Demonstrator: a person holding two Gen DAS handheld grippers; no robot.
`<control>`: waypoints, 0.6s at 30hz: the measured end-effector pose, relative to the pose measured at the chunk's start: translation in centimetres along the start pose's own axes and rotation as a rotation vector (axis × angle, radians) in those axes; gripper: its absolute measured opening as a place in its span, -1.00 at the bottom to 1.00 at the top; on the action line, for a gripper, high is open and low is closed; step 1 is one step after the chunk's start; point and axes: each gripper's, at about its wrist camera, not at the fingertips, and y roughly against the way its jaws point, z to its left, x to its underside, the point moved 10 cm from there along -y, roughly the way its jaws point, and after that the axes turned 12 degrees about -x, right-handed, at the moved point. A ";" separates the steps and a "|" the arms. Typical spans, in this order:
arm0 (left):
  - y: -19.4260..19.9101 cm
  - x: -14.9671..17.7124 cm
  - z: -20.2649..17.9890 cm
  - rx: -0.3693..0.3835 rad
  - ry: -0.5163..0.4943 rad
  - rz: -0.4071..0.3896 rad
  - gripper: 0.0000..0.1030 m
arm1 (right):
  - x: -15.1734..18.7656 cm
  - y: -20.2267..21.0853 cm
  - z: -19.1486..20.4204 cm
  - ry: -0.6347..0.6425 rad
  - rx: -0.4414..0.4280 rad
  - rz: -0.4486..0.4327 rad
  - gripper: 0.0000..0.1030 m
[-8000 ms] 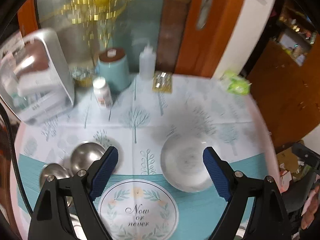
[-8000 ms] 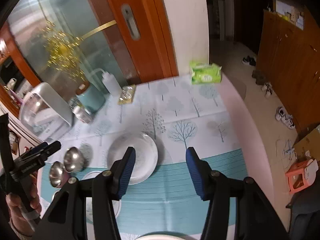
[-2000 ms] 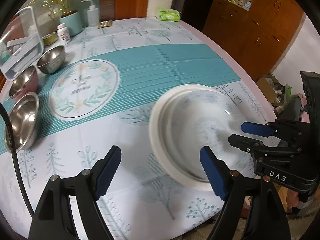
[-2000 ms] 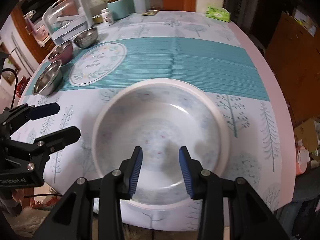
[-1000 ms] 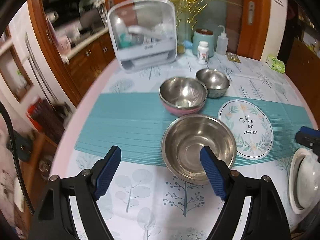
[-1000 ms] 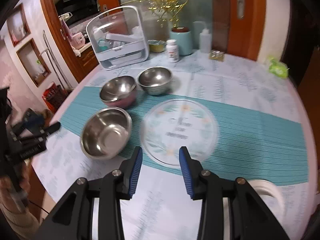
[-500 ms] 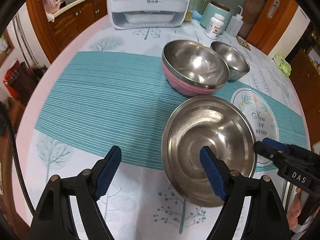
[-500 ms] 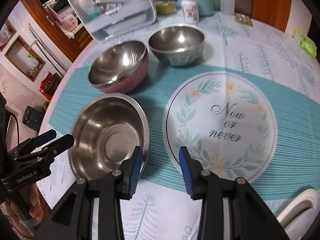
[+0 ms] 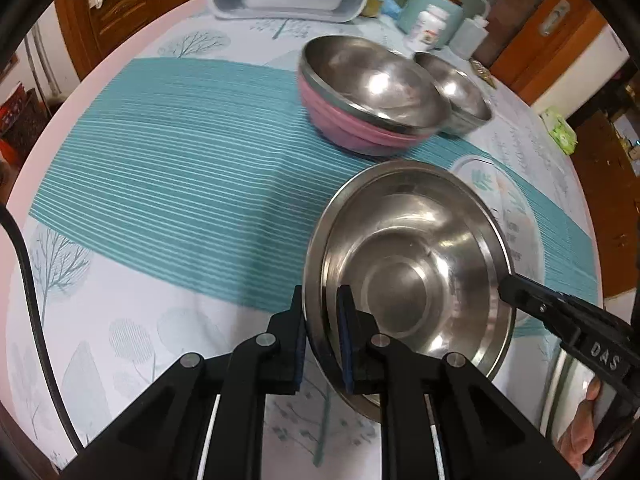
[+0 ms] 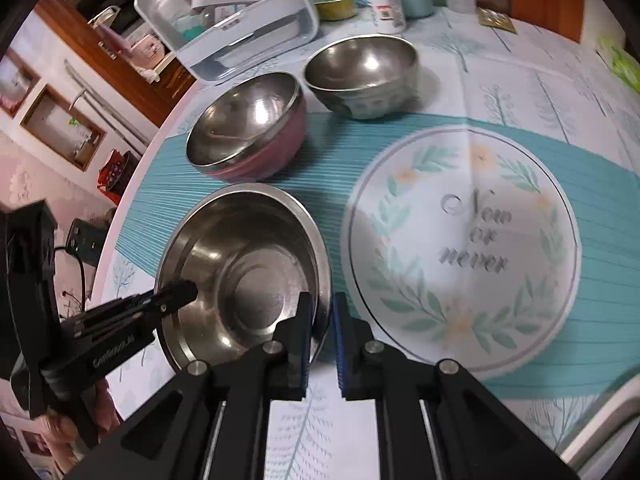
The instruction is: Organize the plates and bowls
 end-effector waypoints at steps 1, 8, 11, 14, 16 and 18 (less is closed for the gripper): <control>0.8 0.4 -0.4 -0.006 -0.013 -0.013 -0.76 | 0.2 0.6 0.0 0.001 -0.008 -0.002 -0.81; 6.0 3.2 -3.2 -0.002 -0.093 -0.093 -0.75 | 2.3 5.9 0.6 0.054 -0.006 -0.037 -0.81; 7.6 4.9 -3.9 -0.006 -0.116 -0.123 -0.72 | 4.0 7.3 0.3 0.060 -0.005 -0.034 -0.80; 8.5 6.6 -4.5 -0.007 -0.125 -0.130 -0.71 | 6.3 7.8 0.1 0.067 0.003 -0.010 -0.79; 9.0 7.7 -4.9 0.000 -0.127 -0.127 -0.71 | 7.8 8.0 0.0 0.068 0.005 0.004 -0.78; 9.4 8.5 -5.1 0.007 -0.127 -0.129 -0.71 | 9.2 8.2 -0.1 0.073 0.005 0.013 -0.76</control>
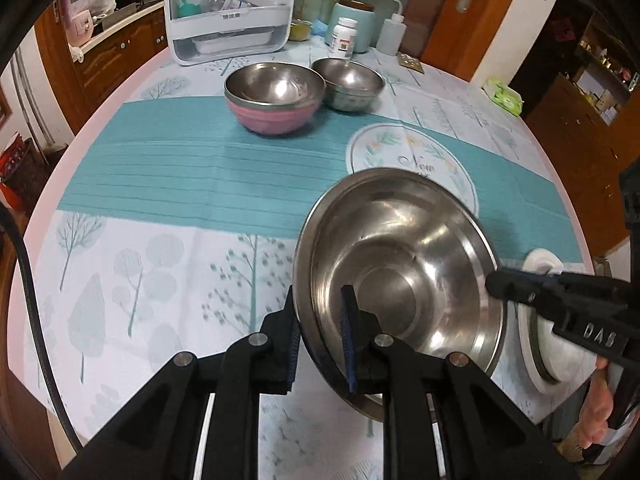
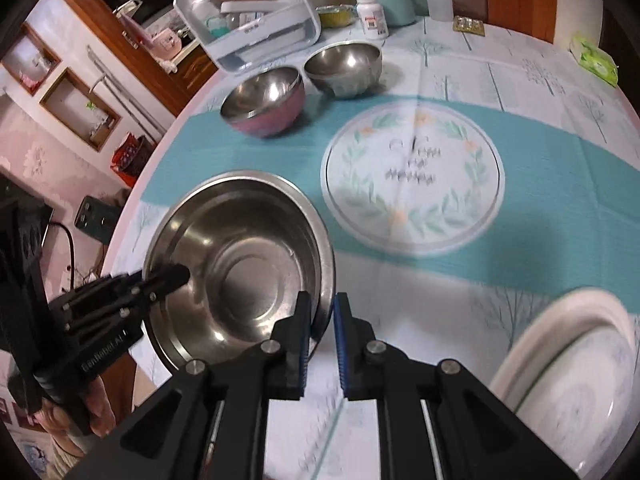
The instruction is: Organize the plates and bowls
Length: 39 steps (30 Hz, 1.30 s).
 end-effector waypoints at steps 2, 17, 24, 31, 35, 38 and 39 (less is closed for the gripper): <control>0.4 0.8 -0.2 0.008 0.000 0.001 -0.71 | 1.3 0.0 -0.1 -0.002 0.000 0.011 -0.75; -1.5 4.1 0.2 -0.021 0.016 0.064 -0.71 | 5.5 -1.3 -0.4 -0.029 0.008 0.061 -0.72; -2.4 4.1 -0.5 -0.035 -0.010 0.064 -0.71 | 6.0 -2.3 -1.3 -0.060 0.012 0.086 -0.70; -2.9 4.0 -0.1 -0.042 0.003 0.064 -0.59 | 5.8 -2.6 -1.1 -0.052 0.002 0.089 -0.66; -2.4 3.6 0.4 -0.043 0.026 0.030 -0.18 | 5.6 -2.4 -0.9 -0.053 -0.003 0.072 -0.43; -1.7 2.9 0.6 -0.038 0.040 -0.006 0.10 | 5.2 -2.0 -1.1 -0.047 0.020 0.056 -0.37; -1.5 2.8 0.6 -0.038 0.045 -0.015 0.18 | 5.1 -1.9 -1.1 -0.048 0.020 0.051 -0.37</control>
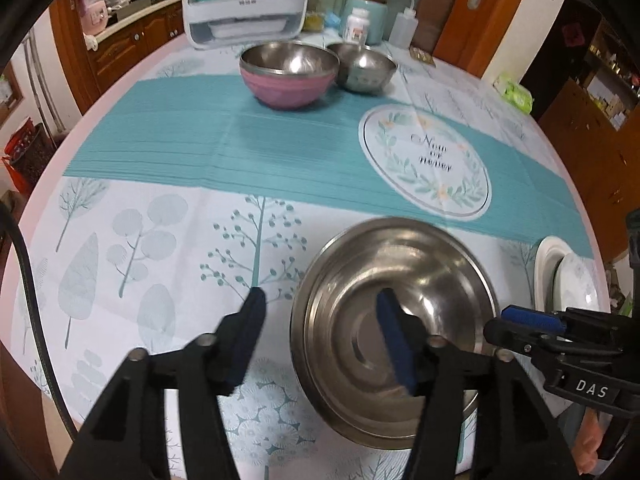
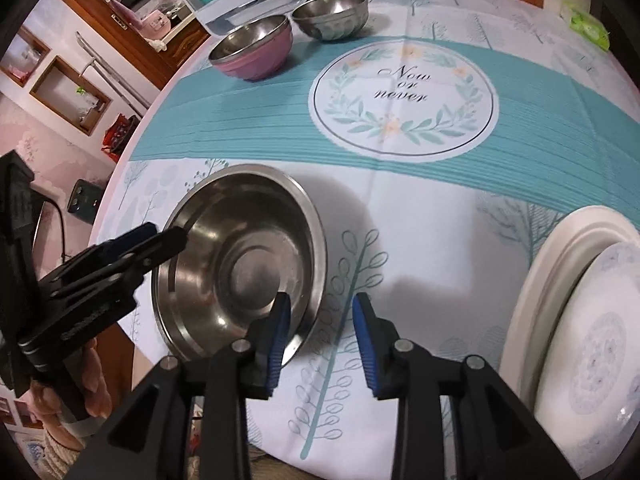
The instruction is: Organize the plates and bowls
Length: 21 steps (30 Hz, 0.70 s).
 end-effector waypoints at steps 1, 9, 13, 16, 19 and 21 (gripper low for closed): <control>0.2 -0.1 0.1 0.000 0.004 -0.008 0.20 | -0.1 0.1 0.0 -0.002 0.000 -0.006 -0.37; 0.8 -0.1 0.3 -0.011 -0.011 -0.021 0.22 | -0.5 1.7 -0.1 0.001 0.018 -0.065 -0.37; 1.5 -0.1 0.5 -0.015 -0.021 -0.042 0.31 | -0.5 2.5 -0.1 0.012 0.030 -0.089 -0.37; 2.0 -0.4 0.8 -0.019 -0.022 -0.057 0.31 | -0.6 2.9 0.0 0.016 0.032 -0.103 -0.37; 2.8 -0.8 1.5 -0.022 -0.020 -0.069 0.31 | -0.8 3.7 0.4 0.034 0.041 -0.120 -0.37; 3.4 -1.3 2.1 -0.025 -0.022 -0.075 0.32 | -1.2 4.6 0.9 0.053 0.051 -0.132 -0.37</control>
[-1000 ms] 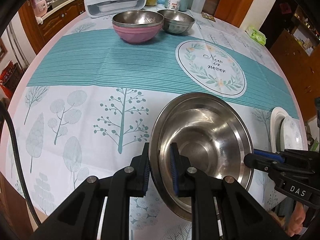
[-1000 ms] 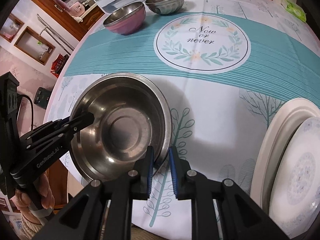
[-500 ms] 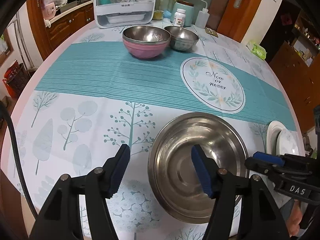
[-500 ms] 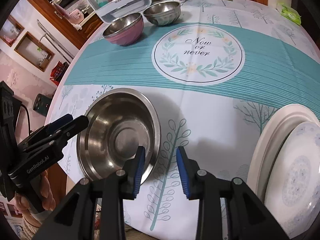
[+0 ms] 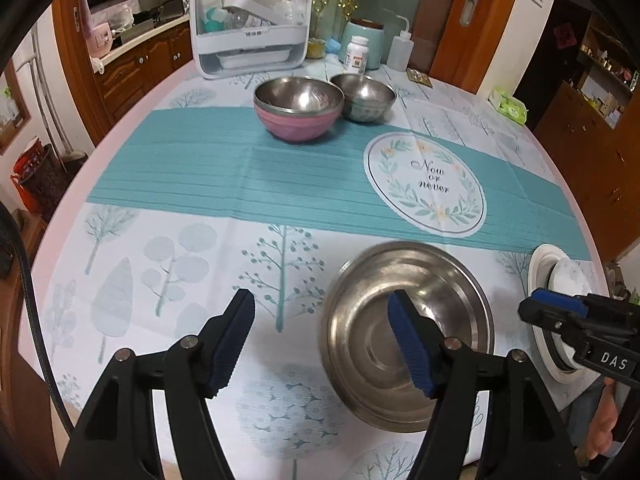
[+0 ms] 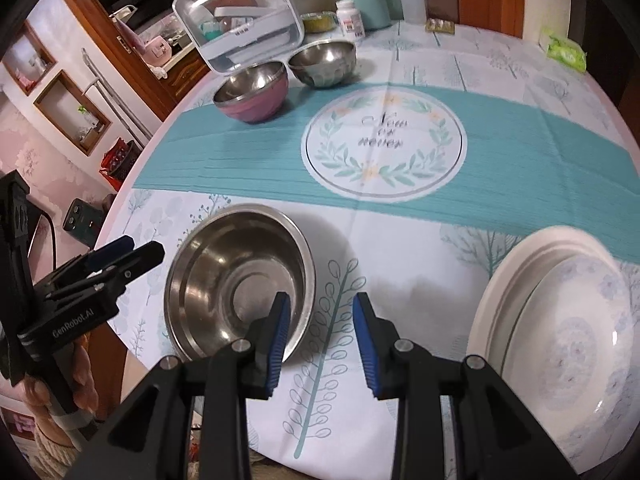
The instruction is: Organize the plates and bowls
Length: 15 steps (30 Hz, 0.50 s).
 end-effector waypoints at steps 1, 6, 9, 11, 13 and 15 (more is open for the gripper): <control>0.4 -0.4 0.3 -0.001 -0.001 -0.003 0.32 | -0.4 0.5 0.2 0.010 0.001 -0.009 -0.37; 2.8 -3.0 2.1 -0.010 -0.010 -0.044 0.38 | -3.2 3.6 1.4 0.043 -0.018 -0.060 -0.37; 4.4 -5.2 3.2 -0.043 -0.034 -0.077 0.39 | -5.8 6.2 2.2 0.052 -0.039 -0.103 -0.37; 5.6 -6.8 3.8 -0.061 -0.047 -0.098 0.39 | -7.4 7.8 2.6 0.059 -0.042 -0.133 -0.37; 6.9 -8.4 4.4 -0.073 -0.059 -0.121 0.39 | -9.1 9.4 3.0 0.065 -0.048 -0.163 -0.37; 8.0 -9.8 5.0 -0.081 -0.070 -0.139 0.40 | -10.9 11.0 3.5 0.068 -0.058 -0.191 -0.37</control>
